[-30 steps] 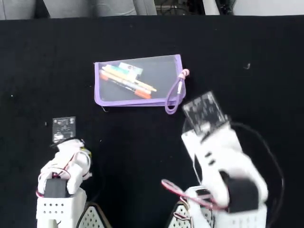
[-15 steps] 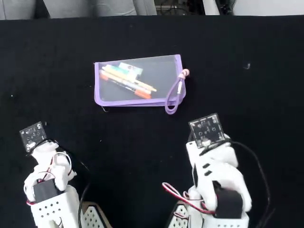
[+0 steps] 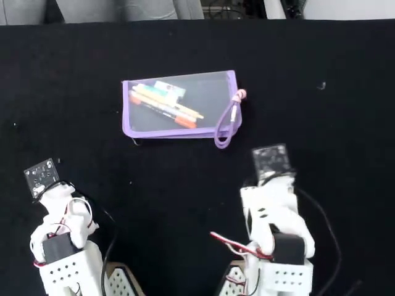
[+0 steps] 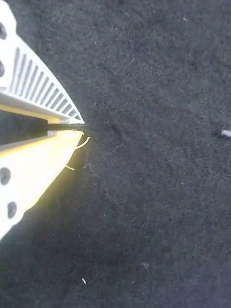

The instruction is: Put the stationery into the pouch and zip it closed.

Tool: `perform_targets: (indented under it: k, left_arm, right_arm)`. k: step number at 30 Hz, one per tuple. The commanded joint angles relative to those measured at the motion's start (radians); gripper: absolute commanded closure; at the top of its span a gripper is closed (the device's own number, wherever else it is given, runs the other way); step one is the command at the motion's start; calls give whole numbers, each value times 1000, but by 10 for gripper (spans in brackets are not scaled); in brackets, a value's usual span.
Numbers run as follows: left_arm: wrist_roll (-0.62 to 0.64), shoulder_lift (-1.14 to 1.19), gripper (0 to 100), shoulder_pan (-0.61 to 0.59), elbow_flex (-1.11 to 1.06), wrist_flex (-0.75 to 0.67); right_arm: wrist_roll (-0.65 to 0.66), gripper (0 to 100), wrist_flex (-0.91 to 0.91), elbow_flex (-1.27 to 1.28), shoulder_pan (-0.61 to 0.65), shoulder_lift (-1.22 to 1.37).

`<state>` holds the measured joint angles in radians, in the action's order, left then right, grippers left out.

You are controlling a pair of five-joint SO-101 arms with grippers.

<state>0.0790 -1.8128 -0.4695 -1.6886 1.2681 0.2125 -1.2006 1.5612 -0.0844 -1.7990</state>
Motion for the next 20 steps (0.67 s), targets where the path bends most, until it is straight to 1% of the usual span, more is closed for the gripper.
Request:
perform_targets:
  k: [1,4,9,16,20]
  left_arm:
    - [6,-6,970,-5,-13,5]
    - [6,-6,970,-5,-13,5]
    - [6,-6,970,-5,-13,5]
    - [6,-6,970,-5,-13,5]
    - [6,-6,970,-5,-13,5]
  right_arm:
    - [-141,986,61,71,-104,-87]
    - [-167,986,72,85,-133,-88]
    - [-160,986,66,122,-160,-87]
    - [-158,986,11,122,-284,-88]
    - [-158,986,8,122,-302,-88]
